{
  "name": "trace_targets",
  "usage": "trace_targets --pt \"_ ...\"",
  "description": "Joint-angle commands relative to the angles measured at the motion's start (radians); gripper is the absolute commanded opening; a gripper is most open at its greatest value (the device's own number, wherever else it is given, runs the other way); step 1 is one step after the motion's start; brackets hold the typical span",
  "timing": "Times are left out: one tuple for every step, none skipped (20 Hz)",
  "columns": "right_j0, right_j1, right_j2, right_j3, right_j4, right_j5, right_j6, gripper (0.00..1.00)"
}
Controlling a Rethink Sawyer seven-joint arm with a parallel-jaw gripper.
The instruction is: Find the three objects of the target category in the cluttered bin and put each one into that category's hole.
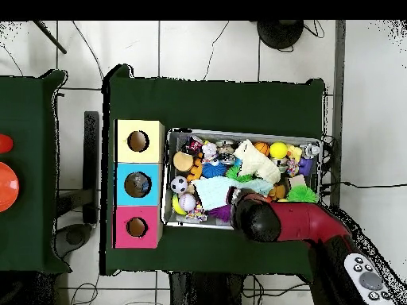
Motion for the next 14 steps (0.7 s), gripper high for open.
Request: trace_targets --pt "0.026 0.115 -0.092 -0.179 -0.09 0.014 0.018 1.0" --pt "0.036 0.112 -0.102 -0.184 -0.093 0.024 0.019 1.0" --pt "0.043 0.111 -0.11 -0.186 -0.095 0.026 0.022 1.0" --pt "0.048 0.116 -0.117 -0.191 -0.094 0.023 0.027 1.0" --pt "0.048 0.123 -0.118 -0.193 -0.094 0.015 0.03 1.0" --pt "0.048 0.13 -0.12 -0.195 -0.093 0.006 0.032 1.0" --pt "0.047 0.133 -0.121 -0.196 -0.093 0.001 0.032 1.0" --pt "0.048 0.135 -0.121 -0.201 -0.093 0.001 0.029 1.0" --pt "0.05 0.137 -0.125 -0.204 -0.095 -0.003 0.028 1.0" --pt "0.05 0.143 -0.128 -0.207 -0.099 -0.01 0.026 1.0" --pt "0.048 0.151 -0.127 -0.21 -0.101 -0.018 0.023 1.0" --pt "0.043 0.162 -0.124 -0.214 -0.102 -0.024 0.015 1.0" --pt "0.038 0.177 -0.121 -0.218 -0.101 -0.028 0.011 1.0" --pt "0.036 0.193 -0.122 -0.224 -0.103 -0.04 0.013 1.0"
